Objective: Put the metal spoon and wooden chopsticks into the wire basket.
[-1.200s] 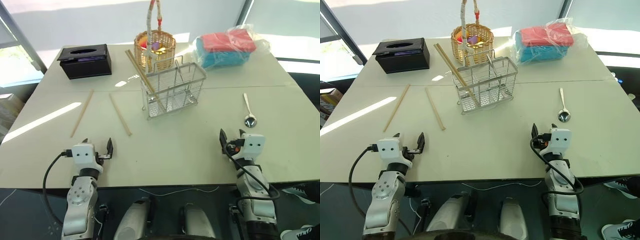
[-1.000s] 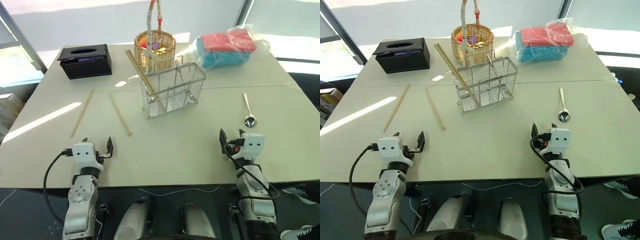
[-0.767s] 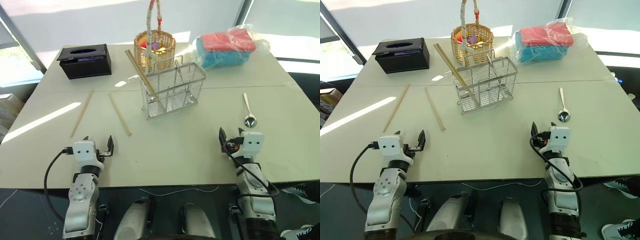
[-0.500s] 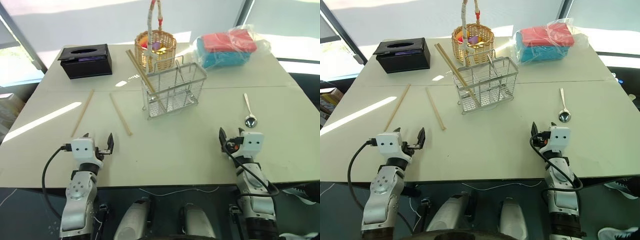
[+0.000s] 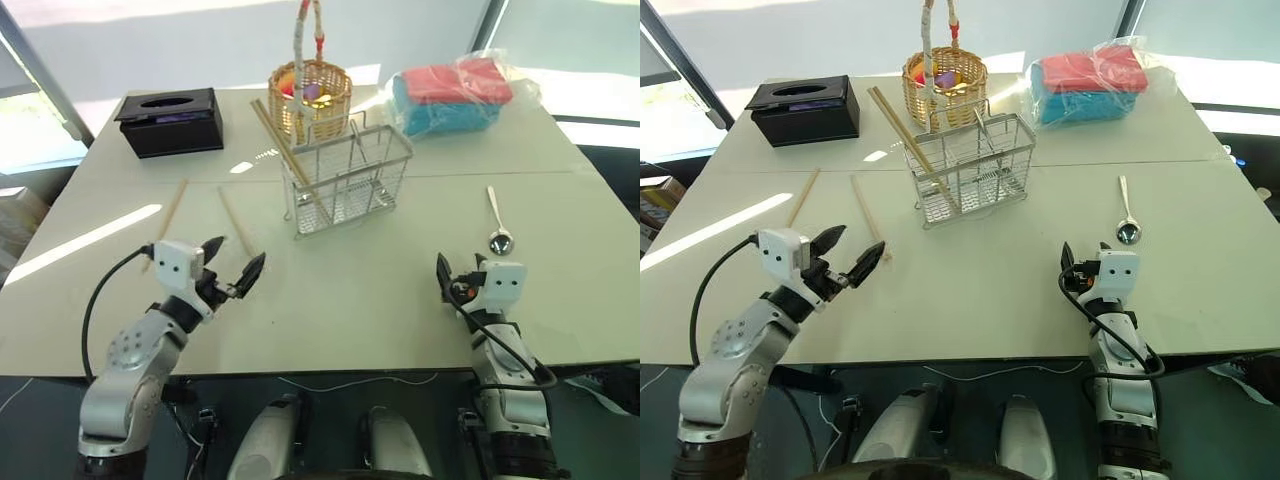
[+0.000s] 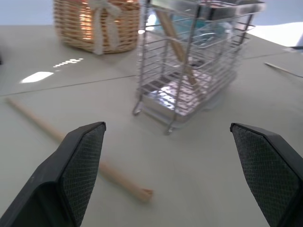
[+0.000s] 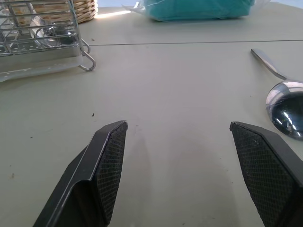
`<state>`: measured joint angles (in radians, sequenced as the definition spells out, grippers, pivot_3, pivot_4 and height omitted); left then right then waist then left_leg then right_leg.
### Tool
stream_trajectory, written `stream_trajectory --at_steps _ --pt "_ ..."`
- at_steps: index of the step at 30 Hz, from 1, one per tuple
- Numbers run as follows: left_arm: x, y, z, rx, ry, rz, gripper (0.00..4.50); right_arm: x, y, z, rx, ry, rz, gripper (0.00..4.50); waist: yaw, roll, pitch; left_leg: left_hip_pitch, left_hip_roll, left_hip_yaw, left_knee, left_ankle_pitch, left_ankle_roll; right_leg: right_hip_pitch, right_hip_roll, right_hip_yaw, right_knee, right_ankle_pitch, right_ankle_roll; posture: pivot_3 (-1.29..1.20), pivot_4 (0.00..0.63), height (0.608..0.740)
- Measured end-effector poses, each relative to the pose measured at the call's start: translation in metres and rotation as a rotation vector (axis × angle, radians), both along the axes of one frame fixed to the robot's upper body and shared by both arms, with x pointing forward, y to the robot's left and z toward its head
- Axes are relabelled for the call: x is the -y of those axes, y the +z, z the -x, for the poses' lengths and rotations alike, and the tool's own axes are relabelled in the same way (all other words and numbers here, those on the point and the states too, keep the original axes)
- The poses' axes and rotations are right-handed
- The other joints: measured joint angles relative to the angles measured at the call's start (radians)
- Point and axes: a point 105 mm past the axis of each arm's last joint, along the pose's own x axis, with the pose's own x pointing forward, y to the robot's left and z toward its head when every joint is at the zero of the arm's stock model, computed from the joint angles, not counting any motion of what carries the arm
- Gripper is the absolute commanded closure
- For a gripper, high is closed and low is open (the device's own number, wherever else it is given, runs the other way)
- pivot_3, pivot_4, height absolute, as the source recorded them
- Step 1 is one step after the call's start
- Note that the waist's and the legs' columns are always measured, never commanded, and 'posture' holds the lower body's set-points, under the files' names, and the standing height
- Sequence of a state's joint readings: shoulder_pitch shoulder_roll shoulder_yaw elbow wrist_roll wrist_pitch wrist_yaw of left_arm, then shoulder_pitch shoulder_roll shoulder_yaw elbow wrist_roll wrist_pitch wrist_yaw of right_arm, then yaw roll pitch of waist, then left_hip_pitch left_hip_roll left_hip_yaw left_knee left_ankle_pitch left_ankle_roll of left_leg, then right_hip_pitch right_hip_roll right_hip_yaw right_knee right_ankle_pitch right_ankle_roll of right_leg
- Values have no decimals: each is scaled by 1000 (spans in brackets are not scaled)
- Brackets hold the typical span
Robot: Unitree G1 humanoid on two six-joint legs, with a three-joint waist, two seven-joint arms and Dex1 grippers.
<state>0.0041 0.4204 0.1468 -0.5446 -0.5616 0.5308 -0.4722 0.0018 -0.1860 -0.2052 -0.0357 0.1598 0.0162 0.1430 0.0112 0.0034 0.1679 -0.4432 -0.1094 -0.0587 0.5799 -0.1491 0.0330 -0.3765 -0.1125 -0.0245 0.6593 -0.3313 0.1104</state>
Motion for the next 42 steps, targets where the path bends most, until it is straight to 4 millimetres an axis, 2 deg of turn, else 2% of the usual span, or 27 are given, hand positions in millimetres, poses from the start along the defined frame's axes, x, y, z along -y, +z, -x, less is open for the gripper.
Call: stream_trajectory --at_steps 3,8,14,16,18,20,22,25,27,29,32,36,38,42 --pt "18 19 12 -12 -186 -17 45 1 0 0 0 -1 3 926 0 0 0 0 0 0 0 0 0 0 0 0 0 0 0 0 150 740" --pt "33 30 51 -137 -511 -135 45 4 0 1 -2 -8 8 926 -5 1 1 1 0 0 -1 0 0 -1 0 2 0 0 -1 0 150 740" --pt "35 46 50 -103 -547 -163 45 3 1 4 -41 22 34 926 0 2 1 1 0 0 -1 0 0 -1 0 2 0 -1 -2 0 150 740" --pt "35 47 48 -100 -542 -164 45 -1 8 4 -70 69 64 926 0 2 1 1 0 0 -1 0 0 -1 0 3 0 -1 -2 0 150 740" --pt "36 47 47 -99 -538 -162 45 -4 19 0 -113 111 75 926 -2 2 2 0 0 0 -2 0 0 -2 0 4 0 -1 -2 0 150 740" --pt "38 50 45 -85 -536 -164 45 -7 42 -9 -132 149 75 926 -3 2 2 0 0 0 -2 0 0 -3 0 5 0 0 -2 0 150 740" --pt "39 51 45 -77 -534 -161 45 -6 72 -19 -129 168 75 926 -2 2 3 -1 0 1 -2 0 0 -3 0 4 0 0 -2 0 150 740" --pt "39 50 42 -66 -515 -159 45 10 114 -31 -123 133 68 926 3 1 4 -1 0 1 -2 0 0 -2 0 4 -3 0 -2 0 150 740" --pt "40 49 42 -69 -515 -160 45 17 128 -36 -129 114 56 926 4 1 4 -2 0 1 -2 0 0 -1 0 3 -7 0 -2 0 150 740" --pt "42 45 42 -74 -514 -162 45 26 135 -46 -180 91 25 926 1 1 4 -3 -2 1 -2 -1 2 0 -1 3 -10 0 -2 0 150 740" --pt "44 44 40 -55 -485 -151 45 41 128 -59 -266 63 -22 926 1 -1 5 -3 -3 1 -2 -1 5 2 -2 3 -11 1 -1 0 150 740" --pt "44 42 38 -49 -451 -145 45 58 86 -67 -420 17 -83 926 2 -1 6 -5 -3 1 -2 0 6 4 -3 3 -10 3 2 0 150 740" --pt "44 43 38 -40 -441 -142 45 68 72 -71 -454 -18 -102 926 1 -1 6 -4 -3 1 -2 0 6 4 -3 3 -10 3 3 0 150 740" --pt "45 43 38 -30 -417 -144 45 83 66 -82 -440 -78 -112 926 -5 -1 6 -4 -3 2 -1 1 5 5 -2 3 -9 4 4 0 150 740"
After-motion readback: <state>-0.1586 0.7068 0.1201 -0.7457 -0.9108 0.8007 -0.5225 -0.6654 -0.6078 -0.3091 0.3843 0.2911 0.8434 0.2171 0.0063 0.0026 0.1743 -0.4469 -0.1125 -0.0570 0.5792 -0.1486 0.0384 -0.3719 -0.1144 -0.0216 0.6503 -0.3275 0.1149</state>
